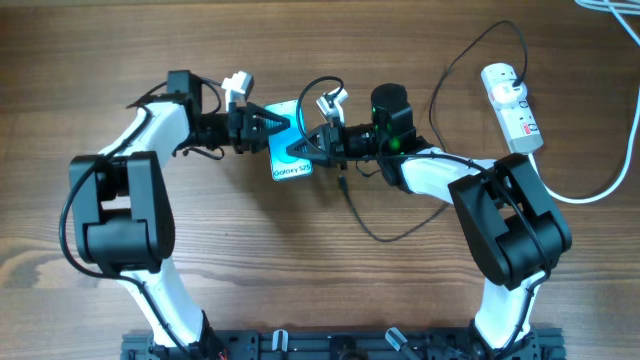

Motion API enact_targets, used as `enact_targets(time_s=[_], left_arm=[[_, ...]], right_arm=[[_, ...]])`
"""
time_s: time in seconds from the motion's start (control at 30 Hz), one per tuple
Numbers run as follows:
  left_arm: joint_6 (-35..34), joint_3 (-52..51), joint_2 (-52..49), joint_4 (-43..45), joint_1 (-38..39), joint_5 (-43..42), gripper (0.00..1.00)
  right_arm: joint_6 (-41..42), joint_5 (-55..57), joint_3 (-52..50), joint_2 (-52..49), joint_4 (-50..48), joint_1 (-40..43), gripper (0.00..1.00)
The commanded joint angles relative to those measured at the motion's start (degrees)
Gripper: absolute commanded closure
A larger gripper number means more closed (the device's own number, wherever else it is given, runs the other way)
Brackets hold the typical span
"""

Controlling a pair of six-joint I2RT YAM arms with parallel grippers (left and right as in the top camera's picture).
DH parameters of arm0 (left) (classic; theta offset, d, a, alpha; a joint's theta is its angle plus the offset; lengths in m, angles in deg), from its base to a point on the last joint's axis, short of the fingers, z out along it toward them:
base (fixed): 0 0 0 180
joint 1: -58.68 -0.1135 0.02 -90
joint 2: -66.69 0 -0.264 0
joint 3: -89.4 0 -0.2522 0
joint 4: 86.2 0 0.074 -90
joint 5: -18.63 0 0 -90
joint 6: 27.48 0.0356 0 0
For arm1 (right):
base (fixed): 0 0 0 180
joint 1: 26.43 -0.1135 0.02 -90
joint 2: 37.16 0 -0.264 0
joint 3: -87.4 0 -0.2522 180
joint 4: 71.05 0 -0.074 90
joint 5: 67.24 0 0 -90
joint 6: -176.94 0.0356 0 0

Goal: Plug charger to phone and switch on socket
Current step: 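Hold the phone upright between both grippers above the cable end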

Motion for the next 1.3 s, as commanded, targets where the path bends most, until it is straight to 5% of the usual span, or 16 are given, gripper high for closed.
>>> enact_targets(time_s=[0.0,0.57,0.63,0.73,0.83,1.03,1.27], left_arm=[[1.33,0.04,-0.15,0.0,1.27,-4.59,0.53],[1.33,0.04,-0.15,1.75,1.25,-4.59,0.95],[1.33,0.04,-0.15,1.97,1.25,-4.59,0.96],[1.33,0.02,-0.15,2.12,1.25,-4.22,0.96],[1.31,0.02,-0.15,2.1,1.25,-2.73,0.96],[1.29,0.02,-0.15,2.1,1.25,-1.79,0.96],[0.94,0.02,-0.15,2.03,1.27,-1.81,0.96]], right_arm=[[2.43,4.09,0.52,-0.37,-0.52,-0.26,0.96],[1.46,3.96,0.5,-0.37,-0.44,-0.31,0.92],[0.72,3.93,0.52,-0.37,-0.46,-0.31,0.79],[0.28,3.28,0.52,-0.37,-0.46,-0.17,0.41],[0.26,2.78,0.52,-0.37,-0.46,-0.02,0.27],[0.22,-3.1,0.5,-0.37,-0.42,-0.2,0.32],[-0.39,-4.02,0.5,-0.37,-0.26,-0.22,0.76]])
